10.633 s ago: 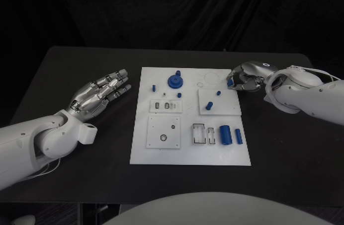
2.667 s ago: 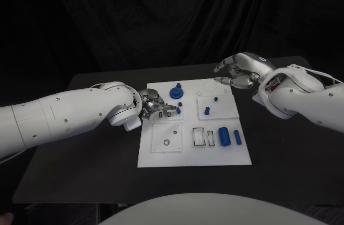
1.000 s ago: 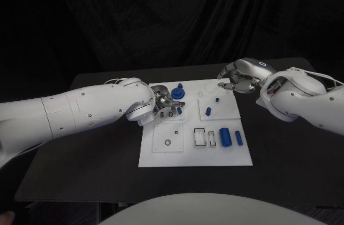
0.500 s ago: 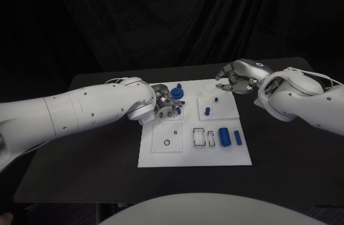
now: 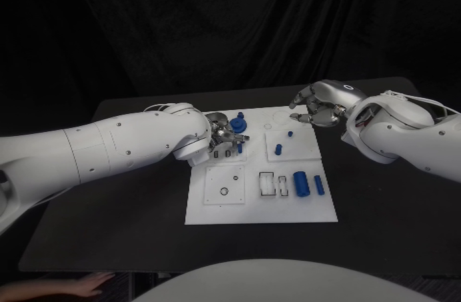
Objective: Assemble the parts on the task board
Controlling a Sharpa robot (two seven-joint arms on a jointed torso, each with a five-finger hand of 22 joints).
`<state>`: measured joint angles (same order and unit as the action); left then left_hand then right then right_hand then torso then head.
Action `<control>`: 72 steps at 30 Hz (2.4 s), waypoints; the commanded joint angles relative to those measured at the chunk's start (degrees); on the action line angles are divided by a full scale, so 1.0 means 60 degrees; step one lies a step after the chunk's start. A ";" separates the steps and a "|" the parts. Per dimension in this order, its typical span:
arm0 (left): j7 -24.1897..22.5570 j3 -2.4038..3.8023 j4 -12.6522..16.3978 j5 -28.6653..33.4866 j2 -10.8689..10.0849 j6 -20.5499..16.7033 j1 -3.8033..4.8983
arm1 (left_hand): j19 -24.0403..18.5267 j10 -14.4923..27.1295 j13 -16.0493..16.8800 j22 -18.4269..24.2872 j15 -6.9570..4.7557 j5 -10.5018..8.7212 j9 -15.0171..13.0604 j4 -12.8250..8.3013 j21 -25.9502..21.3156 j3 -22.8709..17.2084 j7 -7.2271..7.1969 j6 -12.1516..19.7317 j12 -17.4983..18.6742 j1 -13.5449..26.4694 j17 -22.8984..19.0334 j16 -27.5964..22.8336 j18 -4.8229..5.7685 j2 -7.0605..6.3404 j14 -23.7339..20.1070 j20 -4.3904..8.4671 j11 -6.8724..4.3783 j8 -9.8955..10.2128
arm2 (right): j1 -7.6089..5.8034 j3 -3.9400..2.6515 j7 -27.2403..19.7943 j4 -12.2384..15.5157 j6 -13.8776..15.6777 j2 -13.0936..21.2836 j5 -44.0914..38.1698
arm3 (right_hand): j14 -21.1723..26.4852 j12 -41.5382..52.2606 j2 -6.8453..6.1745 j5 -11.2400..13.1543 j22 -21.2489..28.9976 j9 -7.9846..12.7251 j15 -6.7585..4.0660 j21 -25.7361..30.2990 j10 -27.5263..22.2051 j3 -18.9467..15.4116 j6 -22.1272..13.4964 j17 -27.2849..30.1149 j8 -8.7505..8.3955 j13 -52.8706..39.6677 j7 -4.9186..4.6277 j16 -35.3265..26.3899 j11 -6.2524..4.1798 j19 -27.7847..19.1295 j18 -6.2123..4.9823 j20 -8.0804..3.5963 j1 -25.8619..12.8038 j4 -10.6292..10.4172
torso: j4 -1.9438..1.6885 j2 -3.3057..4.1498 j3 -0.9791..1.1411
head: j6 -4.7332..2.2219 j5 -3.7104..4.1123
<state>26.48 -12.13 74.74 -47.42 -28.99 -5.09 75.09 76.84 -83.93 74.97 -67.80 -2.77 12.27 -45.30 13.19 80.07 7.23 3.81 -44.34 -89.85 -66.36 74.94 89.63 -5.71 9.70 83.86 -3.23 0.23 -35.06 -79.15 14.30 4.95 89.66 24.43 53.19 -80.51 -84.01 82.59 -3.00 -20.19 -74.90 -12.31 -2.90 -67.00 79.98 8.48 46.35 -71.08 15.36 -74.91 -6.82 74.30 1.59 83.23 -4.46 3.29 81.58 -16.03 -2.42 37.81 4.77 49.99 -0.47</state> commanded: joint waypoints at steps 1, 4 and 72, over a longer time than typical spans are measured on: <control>-0.0139 0.0007 -0.0016 0.0020 0.0029 0.0166 -0.0013 | -0.0091 -0.1012 0.2505 0.0016 -0.0074 0.0051 -0.0037 -0.0044 -0.0068 -0.0047 -0.0009 -0.0080 -0.0024 -0.0116 0.2511 0.0062 0.0088 0.0017 0.1024 0.0003 -0.0084 0.0049 | 0.0023 -0.0005 0.0204 0.0021 -0.0114 0.0004 -0.0068 | -0.0296 -0.0020 0.0031 -0.0051 -0.1533 -0.0007 0.0070 0.0043 -0.0013 0.0055 0.0076 0.0013 0.0029 -0.0184 -0.0013 -0.0058 0.0024 -0.0032 0.0004 0.0036 0.0085 0.0009 | -0.0001 -0.0004 -0.0002 | 0.0001 -0.0003; -0.0138 0.0007 -0.0022 0.0020 0.0041 0.0207 -0.0015 | -0.0096 -0.1012 0.2505 0.0023 -0.0075 0.0056 -0.0062 -0.0059 -0.0074 -0.0063 -0.0009 -0.0081 -0.0024 -0.0123 0.2511 0.0062 0.0086 0.0013 0.1024 0.0004 -0.0086 0.0055 | 0.0023 -0.0005 0.0219 0.0016 -0.0141 -0.0004 -0.0068 | -0.0296 -0.0020 0.0031 -0.0051 -0.1533 -0.0007 0.0070 0.0043 -0.0013 0.0055 0.0076 0.0013 0.0029 -0.0184 -0.0013 -0.0058 0.0024 -0.0032 0.0004 0.0036 0.0085 0.0009 | 0.0007 0.0000 -0.0003 | 0.0001 -0.0037; -0.0341 0.0006 -0.0432 0.0020 0.0206 0.1102 -0.0170 | -0.0427 -0.0980 0.2480 0.0143 -0.0029 0.1283 -0.3020 -0.1420 -0.0587 -0.4370 0.0025 0.0051 0.0000 0.0882 0.2511 0.0062 -0.0005 -0.1158 0.1024 -0.0037 -0.0052 0.1453 | 0.0024 -0.0006 0.0361 -0.0065 -0.0553 -0.0114 -0.0068 | -0.0251 -0.0099 -0.0005 0.0038 -0.1481 0.0011 0.0101 0.0236 -0.0107 0.0051 0.0150 0.0166 0.0015 -0.0055 -0.0024 -0.0199 0.0052 -0.0095 -0.0033 0.0071 0.0087 -0.0007 | -0.0012 -0.0011 -0.0013 | 0.0001 0.0034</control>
<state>25.32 -12.04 72.12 -47.44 -27.83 0.25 74.38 74.63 -83.94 74.96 -67.02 -2.96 19.84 -63.37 4.75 76.80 -18.64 4.02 -43.72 -89.85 -61.57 74.93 89.63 -5.72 2.95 84.06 -3.40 -0.16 -26.60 -79.13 14.30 5.95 89.27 21.68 52.52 -80.56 -83.95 82.37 -3.01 -20.18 -74.92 -12.30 -2.54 -65.88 79.77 8.47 46.96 -70.13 15.36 -74.92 -7.02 73.35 1.79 83.03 -4.46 3.49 81.57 -16.03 -2.47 37.75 4.67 49.99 -0.26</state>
